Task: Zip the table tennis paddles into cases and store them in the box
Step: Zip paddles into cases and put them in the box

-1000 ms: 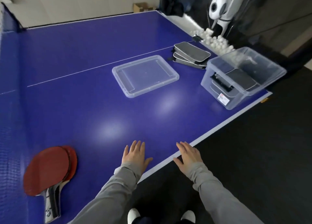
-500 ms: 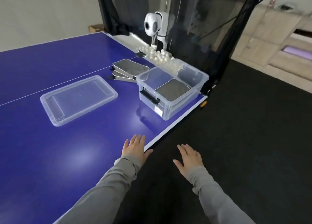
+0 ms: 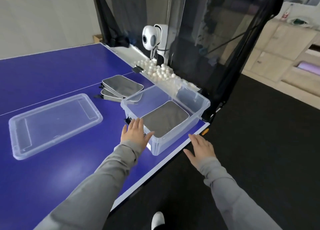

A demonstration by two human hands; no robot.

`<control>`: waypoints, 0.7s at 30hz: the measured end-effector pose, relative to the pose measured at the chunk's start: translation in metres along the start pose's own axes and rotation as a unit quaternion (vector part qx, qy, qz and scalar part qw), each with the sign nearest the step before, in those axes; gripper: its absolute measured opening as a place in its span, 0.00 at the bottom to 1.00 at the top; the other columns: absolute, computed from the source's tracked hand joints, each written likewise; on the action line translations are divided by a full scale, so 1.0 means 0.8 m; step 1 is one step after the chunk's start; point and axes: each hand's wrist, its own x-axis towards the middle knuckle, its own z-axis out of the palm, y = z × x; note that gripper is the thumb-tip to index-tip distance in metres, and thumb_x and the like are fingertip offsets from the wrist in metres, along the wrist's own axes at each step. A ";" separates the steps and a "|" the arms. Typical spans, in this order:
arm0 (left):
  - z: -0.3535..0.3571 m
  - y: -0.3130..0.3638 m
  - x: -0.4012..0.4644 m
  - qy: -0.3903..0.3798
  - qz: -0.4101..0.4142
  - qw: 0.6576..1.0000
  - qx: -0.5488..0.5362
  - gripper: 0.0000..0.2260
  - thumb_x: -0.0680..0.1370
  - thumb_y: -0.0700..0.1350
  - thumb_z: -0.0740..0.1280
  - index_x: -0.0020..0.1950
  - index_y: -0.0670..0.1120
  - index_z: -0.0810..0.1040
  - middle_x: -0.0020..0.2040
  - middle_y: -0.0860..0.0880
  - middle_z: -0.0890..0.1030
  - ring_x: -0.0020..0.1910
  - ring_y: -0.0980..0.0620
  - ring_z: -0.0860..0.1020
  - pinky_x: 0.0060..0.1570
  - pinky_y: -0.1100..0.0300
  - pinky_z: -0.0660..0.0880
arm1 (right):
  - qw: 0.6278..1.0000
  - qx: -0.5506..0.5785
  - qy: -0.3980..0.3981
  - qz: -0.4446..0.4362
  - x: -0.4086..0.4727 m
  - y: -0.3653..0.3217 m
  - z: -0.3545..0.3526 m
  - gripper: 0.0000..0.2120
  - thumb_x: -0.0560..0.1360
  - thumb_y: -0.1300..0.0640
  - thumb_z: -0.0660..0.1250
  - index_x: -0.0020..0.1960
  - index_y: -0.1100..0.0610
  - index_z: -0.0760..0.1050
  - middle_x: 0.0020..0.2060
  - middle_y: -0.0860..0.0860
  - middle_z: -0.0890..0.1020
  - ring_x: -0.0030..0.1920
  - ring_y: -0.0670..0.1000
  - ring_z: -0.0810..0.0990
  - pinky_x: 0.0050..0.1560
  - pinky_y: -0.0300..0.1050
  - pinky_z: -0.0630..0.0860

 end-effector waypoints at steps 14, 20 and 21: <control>0.005 -0.047 0.171 0.033 -0.184 0.981 -0.058 0.35 0.77 0.63 0.55 0.77 0.45 0.50 0.78 0.49 0.51 0.77 0.51 0.48 0.74 0.50 0.50 | 0.987 -0.048 -0.006 -0.151 0.263 -0.019 -0.064 0.29 0.78 0.42 0.54 0.75 0.52 0.52 0.75 0.49 0.58 0.75 0.49 0.54 0.73 0.51 0.55; 0.015 -0.064 0.203 0.050 -0.303 0.942 -0.136 0.36 0.77 0.62 0.57 0.77 0.45 0.50 0.78 0.49 0.52 0.77 0.49 0.50 0.73 0.52 0.53 | 0.972 -0.032 -0.009 -0.233 0.374 -0.061 -0.064 0.29 0.77 0.45 0.58 0.74 0.54 0.56 0.73 0.51 0.63 0.73 0.51 0.59 0.70 0.49 0.60; 0.017 -0.064 0.211 0.053 -0.320 0.934 -0.152 0.36 0.77 0.62 0.58 0.77 0.45 0.50 0.77 0.48 0.54 0.76 0.49 0.52 0.72 0.51 0.55 | 0.969 -0.024 -0.012 -0.245 0.395 -0.069 -0.064 0.29 0.77 0.45 0.59 0.74 0.55 0.57 0.72 0.52 0.64 0.73 0.52 0.60 0.69 0.49 0.61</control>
